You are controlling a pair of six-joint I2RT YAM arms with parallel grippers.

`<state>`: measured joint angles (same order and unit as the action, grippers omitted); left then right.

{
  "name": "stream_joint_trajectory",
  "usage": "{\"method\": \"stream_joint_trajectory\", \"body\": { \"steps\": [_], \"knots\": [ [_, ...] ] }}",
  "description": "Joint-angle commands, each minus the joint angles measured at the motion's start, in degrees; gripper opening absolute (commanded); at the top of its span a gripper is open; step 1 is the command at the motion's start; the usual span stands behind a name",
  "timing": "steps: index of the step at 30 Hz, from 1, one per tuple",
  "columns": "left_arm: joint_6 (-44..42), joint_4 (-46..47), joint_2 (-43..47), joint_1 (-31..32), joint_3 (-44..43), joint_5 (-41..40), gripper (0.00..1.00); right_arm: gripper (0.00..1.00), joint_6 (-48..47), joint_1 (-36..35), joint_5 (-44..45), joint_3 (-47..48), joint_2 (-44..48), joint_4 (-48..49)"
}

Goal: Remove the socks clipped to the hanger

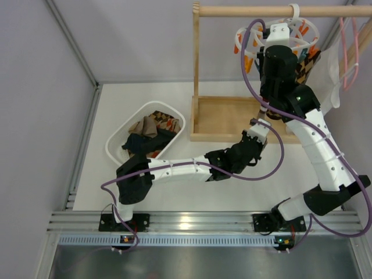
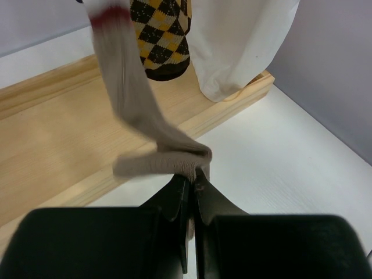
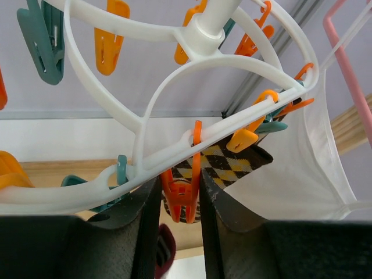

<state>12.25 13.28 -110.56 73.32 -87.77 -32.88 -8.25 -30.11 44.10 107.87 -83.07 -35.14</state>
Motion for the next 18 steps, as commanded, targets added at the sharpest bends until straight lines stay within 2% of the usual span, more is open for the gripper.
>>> {"method": "stream_joint_trajectory", "body": {
  "steps": [1,6,8,9,11,12,14,18],
  "knots": [
    [0.05,2.19,0.00,0.51,-1.36,-0.43,0.00,0.18,-0.45,-1.01,1.96,1.02,0.27,4.02],
    [0.41,2.19,0.43,0.51,-0.92,-0.34,0.00,0.17,0.07,-1.18,1.52,0.76,0.54,4.20],
    [0.67,2.19,1.31,0.51,0.39,-0.95,0.00,0.20,1.04,-1.18,-0.14,-0.46,1.24,4.46],
    [1.02,2.19,3.06,0.51,1.19,-1.39,0.00,0.30,1.48,-1.27,-0.59,-0.99,1.59,4.72],
    [1.98,2.19,5.70,0.51,5.12,-2.79,0.00,0.37,2.44,-1.27,-1.82,-2.13,2.56,5.07],
    [2.86,2.19,9.10,0.60,6.80,-3.23,0.00,0.44,2.89,-1.18,-2.26,-2.32,2.91,5.08],
    [3.57,2.19,12.46,0.51,9.79,-4.73,0.00,0.47,3.67,-1.18,-3.84,-3.02,4.05,5.17],
    [4.88,1.67,20.81,0.42,19.54,-9.46,0.00,0.59,5.35,-1.18,-5.95,-5.04,6.60,4.81]
  ]
}}
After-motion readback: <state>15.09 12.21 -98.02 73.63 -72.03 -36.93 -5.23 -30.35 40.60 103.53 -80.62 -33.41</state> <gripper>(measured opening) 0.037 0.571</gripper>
